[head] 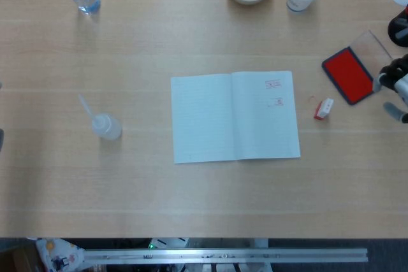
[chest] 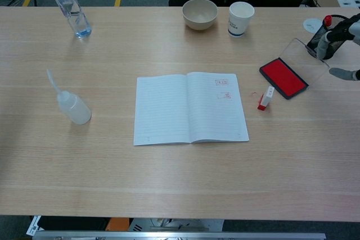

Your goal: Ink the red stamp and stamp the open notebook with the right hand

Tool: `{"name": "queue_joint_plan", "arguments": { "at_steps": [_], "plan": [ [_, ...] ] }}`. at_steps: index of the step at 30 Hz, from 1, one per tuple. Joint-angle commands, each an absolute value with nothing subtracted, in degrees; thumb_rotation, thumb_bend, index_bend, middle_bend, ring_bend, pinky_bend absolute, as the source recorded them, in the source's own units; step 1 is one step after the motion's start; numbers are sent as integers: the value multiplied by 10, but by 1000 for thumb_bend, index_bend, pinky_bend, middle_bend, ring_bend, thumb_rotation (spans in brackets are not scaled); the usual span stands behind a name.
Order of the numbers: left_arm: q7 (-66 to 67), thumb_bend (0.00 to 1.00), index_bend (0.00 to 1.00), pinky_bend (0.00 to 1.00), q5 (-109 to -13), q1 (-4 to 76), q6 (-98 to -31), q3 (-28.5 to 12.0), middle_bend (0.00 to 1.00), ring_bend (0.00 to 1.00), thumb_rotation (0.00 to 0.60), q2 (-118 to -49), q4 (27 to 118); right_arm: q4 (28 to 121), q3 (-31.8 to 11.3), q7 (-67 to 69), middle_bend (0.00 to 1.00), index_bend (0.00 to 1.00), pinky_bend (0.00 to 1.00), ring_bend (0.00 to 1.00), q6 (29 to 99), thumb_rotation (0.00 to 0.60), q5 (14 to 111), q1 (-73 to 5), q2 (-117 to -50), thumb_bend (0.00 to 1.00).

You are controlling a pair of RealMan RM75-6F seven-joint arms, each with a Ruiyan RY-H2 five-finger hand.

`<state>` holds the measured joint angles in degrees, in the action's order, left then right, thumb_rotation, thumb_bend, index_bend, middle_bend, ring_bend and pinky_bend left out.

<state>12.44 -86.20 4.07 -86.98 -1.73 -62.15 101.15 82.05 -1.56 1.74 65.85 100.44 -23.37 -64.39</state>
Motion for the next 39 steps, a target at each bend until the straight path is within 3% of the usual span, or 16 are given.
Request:
{"name": "queue_joint_plan", "arguments": {
  "at_steps": [1,14,23,32,39],
  "plan": [
    [125,340,165,86,-861,40,-869,-17,167,101,600,-621,1012,791,-5,8,452,476,272,306,640,600,1022,-252,-670,249],
    [126,340,180,86,-851,41,-860,-18,167,101,600,-622,1004,691,15,-36,348,476,53,161,621,600,1041,-288,-761,236],
    [132,340,180,86,-849,43,-858,-19,167,101,600,-627,996,606,21,-33,334,472,45,157,637,600,1038,-300,-825,232],
    [126,340,180,86,-852,44,-859,-20,165,101,600,-625,1001,573,33,-24,284,328,37,126,645,600,1036,-310,-857,228],
    [129,340,180,86,-852,43,-858,-19,164,101,600,-624,1002,558,42,-19,273,330,34,116,638,600,1033,-320,-872,228]
  ]
}}
